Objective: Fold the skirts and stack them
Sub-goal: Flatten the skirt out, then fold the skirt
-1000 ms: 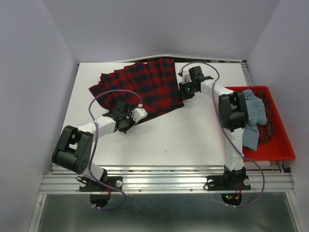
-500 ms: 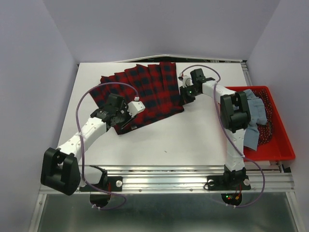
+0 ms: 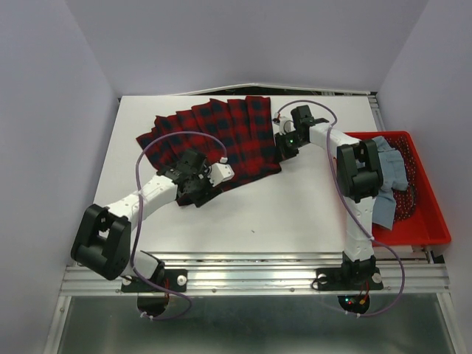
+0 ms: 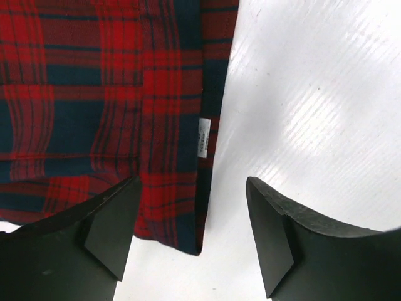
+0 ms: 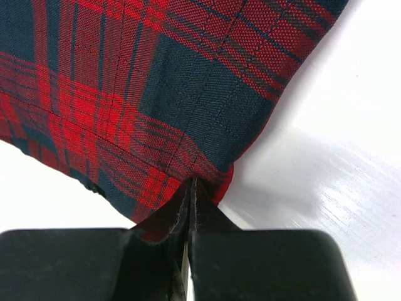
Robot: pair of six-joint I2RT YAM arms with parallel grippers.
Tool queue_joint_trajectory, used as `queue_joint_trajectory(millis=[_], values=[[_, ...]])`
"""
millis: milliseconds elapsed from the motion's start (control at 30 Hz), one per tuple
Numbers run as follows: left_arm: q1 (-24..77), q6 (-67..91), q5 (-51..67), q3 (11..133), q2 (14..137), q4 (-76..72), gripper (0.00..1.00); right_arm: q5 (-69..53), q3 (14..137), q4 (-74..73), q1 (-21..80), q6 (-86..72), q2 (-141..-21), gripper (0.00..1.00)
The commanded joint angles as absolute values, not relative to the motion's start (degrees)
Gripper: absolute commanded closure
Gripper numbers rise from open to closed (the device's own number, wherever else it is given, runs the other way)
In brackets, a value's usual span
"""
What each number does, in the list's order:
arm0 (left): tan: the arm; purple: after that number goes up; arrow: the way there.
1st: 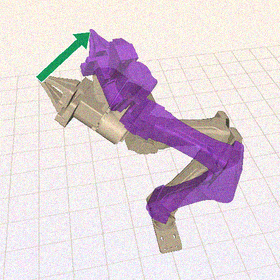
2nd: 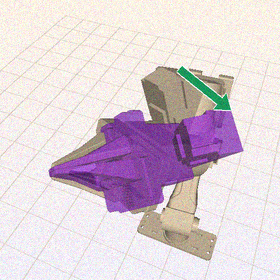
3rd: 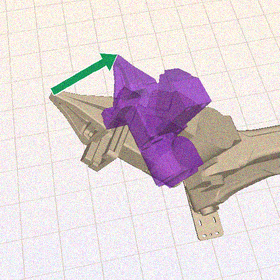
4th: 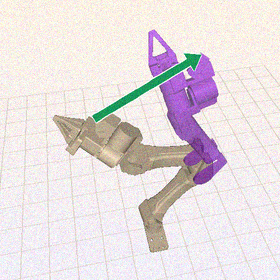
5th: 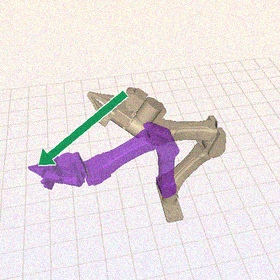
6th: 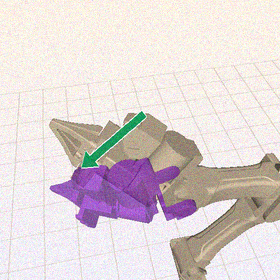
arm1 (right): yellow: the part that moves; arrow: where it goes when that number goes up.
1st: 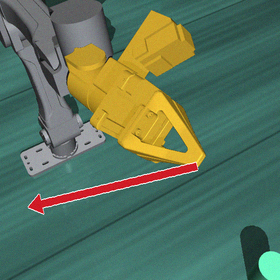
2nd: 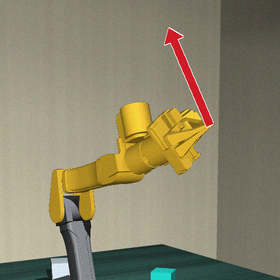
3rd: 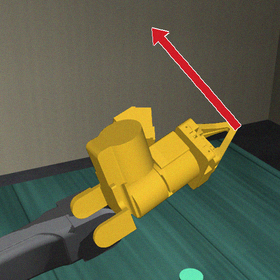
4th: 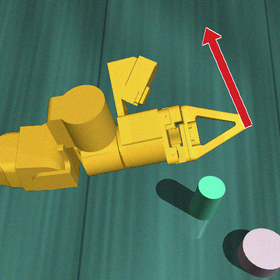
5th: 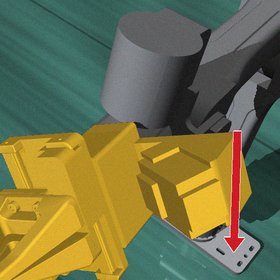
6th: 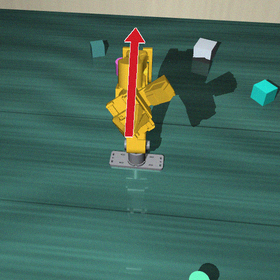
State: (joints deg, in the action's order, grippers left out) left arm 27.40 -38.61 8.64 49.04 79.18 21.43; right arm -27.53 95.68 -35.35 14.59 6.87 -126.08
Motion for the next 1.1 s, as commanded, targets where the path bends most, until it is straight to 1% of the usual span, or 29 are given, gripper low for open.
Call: queue_joint_trajectory(millis=[0,67,100,167,267,333,400,467,500,567,600,667,867,967,1067], values=[[28.8,-36.9,4.0,47.4,80.8,16.6,0.23,-24.4,95.2,-41.4,14.3,8.9,-128.5,0.99],[29.0,-36.3,2.2,47.1,81.6,15.2,0.26,-24.4,95.0,-41.2,14.3,8.8,-128.5,0.99],[29.0,-36.3,1.7,47.1,82.0,14.6,0.29,-24.4,95.0,-41.3,14.3,8.9,-128.6,0.99],[29.1,-36.7,0.6,47.1,83.1,14.2,0.32,-24.3,95.2,-41.3,14.3,8.8,-128.7,0.99],[29.3,-37.3,-2.3,46.9,84.0,13.4,0.34,-24.3,95.4,-41.5,14.3,8.8,-128.8,0.99],[29.3,-37.4,-3.2,46.5,83.9,12.5,0.43,-24.2,95.4,-41.4,14.3,8.8,-128.6,0.99],[29.3,-37.5,-3.4,46.2,83.5,11.8,0.57,-24.2,95.3,-41.5,14.3,8.9,-128.6,0.99],[29.3,-37.6,-3.3,46.1,82.4,12.0,0.63,-24.2,95.0,-41.4,14.3,8.9,-128.6,0.99],[29.3,-37.6,-2.9,46.1,81.4,12.3,0.70,-24.0,94.9,-41.4,14.3,9.0,-128.5,0.99],[29.3,-37.9,-2.2,46.1,80.1,12.9,0.81,-24.0,94.8,-41.3,14.3,9.0,-128.5,0.99],[29.3,-38.0,-1.8,46.0,79.3,13.6,1.00,-24.0,94.7,-41.4,14.3,8.8,-128.4,0.99],[29.3,-38.1,-0.8,46.1,77.0,14.8,1.00,-24.3,94.7,-41.3,14.3,8.5,-128.5,0.99],[29.3,-43.9,7.6,45.5,70.4,25.0,1.00,-24.3,94.2,-41.4,14.3,6.9,-128.5,0.99],[29.3,-46.9,7.7,42.5,71.9,26.0,1.00,-24.7,93.9,-41.4,14.3,6.5,-128.6,0.99],[29.3,-49.2,8.8,39.6,76.5,25.4,1.00,-23.5,93.5,-41.3,13.7,6.3,-128.6,0.99]])
